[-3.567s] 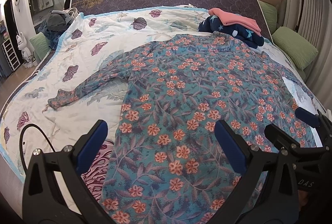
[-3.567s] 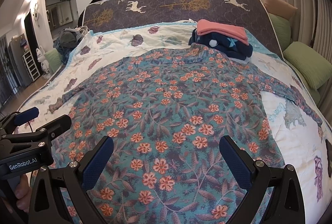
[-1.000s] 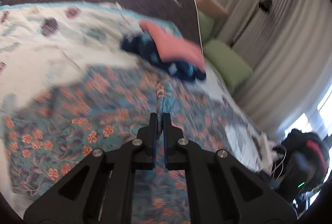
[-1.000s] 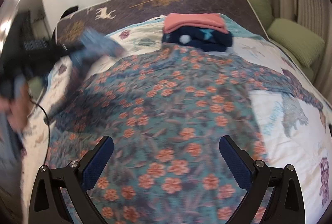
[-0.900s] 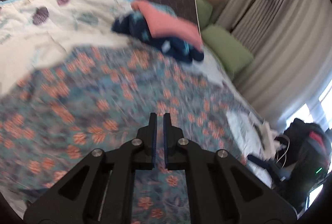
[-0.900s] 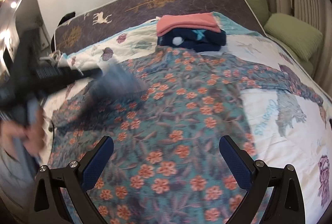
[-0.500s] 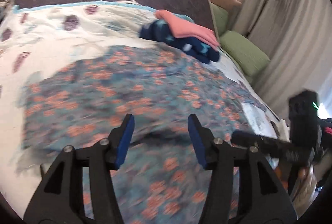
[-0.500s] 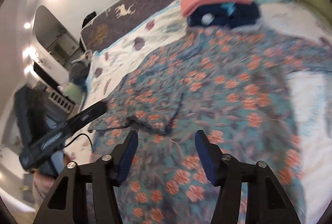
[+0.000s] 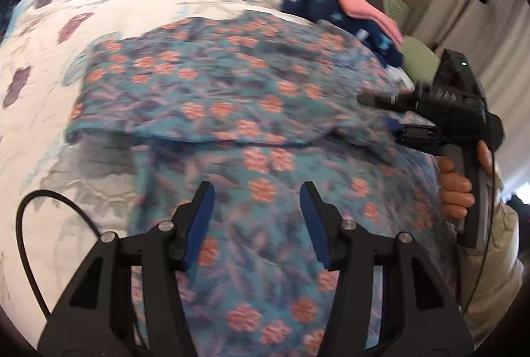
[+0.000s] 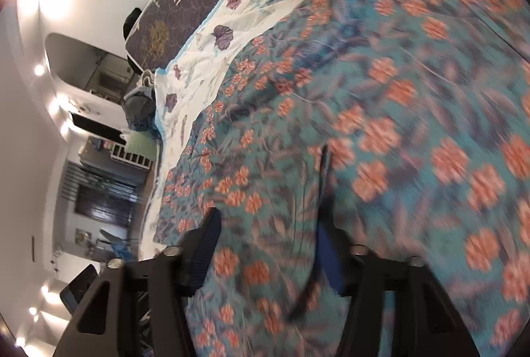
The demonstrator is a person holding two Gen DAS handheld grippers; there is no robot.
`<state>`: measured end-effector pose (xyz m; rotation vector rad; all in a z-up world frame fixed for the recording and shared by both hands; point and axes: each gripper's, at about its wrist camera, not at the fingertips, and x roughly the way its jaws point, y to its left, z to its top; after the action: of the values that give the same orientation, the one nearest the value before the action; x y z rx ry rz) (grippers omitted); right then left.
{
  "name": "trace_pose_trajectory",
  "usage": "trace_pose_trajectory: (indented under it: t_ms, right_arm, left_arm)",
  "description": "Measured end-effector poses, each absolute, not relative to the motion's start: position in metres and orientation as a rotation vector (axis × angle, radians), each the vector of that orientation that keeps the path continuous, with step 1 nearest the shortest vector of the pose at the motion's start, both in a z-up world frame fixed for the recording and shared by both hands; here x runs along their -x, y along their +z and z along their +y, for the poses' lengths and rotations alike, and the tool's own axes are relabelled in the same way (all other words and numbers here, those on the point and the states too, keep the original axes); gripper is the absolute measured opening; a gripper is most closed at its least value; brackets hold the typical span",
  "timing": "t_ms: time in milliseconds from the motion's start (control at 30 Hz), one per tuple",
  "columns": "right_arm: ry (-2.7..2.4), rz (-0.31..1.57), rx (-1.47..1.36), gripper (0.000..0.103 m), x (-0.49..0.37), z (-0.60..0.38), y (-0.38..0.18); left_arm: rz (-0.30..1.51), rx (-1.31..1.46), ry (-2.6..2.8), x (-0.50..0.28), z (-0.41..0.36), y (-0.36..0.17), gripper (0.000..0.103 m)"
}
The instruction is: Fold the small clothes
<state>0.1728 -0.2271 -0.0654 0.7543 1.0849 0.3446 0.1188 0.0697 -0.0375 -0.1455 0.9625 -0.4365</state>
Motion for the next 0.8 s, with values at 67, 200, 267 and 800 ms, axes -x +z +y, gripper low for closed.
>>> trace_pose_trajectory:
  t_ms: [67,200,267,800]
  right_arm:
    - [0.356,1.087,-0.733,0.003,-0.182,-0.22,-0.06]
    - [0.338,0.891,-0.638,0.003,-0.176,-0.226,-0.007]
    - [0.316,0.828,-0.623,0.003,-0.169,-0.242,0.013]
    - [0.059,0.846,-0.751,0.006,-0.142,-0.359,-0.023]
  left_arm:
    - [0.96,0.181,-0.403,-0.124,0.079,-0.04,0.055]
    - [0.952,0.237,-0.34,-0.132,0.096,-0.044,0.055]
    - [0.944,0.272,-0.33,-0.133,0.103,-0.044,0.055]
    - [0.898,0.279,-0.151,-0.142,0.121,-0.042,0.055]
